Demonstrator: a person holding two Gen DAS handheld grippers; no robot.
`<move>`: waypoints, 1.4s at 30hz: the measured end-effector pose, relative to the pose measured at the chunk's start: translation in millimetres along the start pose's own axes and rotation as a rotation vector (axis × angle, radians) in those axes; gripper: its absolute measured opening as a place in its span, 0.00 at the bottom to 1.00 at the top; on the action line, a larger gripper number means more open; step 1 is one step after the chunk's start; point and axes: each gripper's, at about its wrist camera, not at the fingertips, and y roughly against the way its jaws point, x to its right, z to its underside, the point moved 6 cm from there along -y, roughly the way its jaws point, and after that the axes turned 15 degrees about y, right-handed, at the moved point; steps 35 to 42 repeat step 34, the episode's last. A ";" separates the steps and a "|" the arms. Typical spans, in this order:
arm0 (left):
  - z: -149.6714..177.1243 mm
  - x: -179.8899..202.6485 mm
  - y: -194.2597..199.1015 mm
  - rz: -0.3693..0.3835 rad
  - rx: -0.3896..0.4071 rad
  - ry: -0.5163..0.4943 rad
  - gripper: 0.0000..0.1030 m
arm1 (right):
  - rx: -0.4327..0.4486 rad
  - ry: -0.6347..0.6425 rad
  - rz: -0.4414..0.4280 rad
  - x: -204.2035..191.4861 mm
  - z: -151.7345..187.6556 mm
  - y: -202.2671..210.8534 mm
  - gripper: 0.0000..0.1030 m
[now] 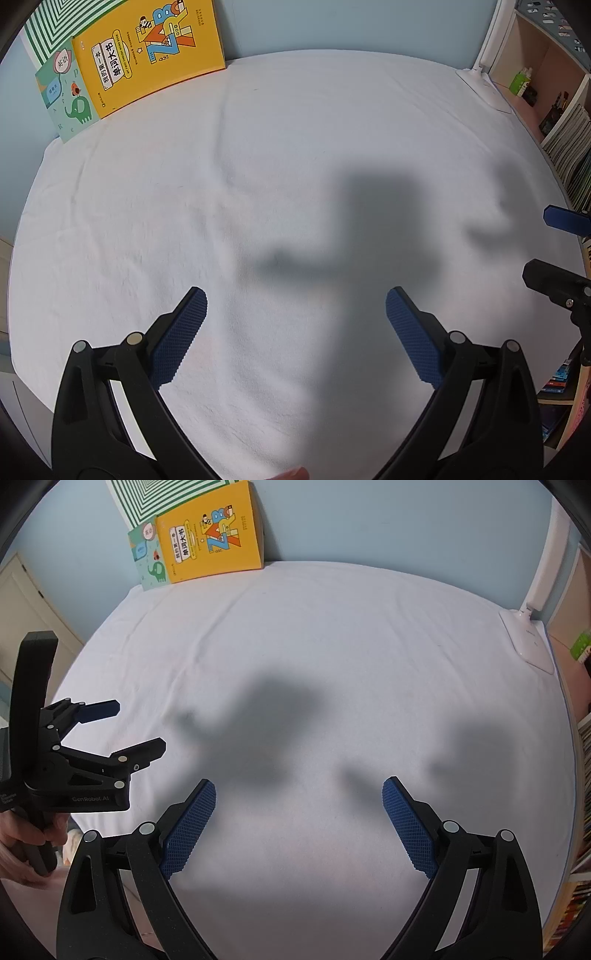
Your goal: Collect trash
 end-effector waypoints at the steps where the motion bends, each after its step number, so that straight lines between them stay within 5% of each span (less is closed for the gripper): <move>1: -0.1 0.0 0.1 0.001 0.000 0.001 0.92 | 0.000 0.000 0.001 -0.1 0.2 0.0 0.88; 42: 1.6 2.5 -5.4 0.020 -0.036 -0.006 0.92 | -0.013 -0.013 0.001 5.1 1.5 -4.2 0.88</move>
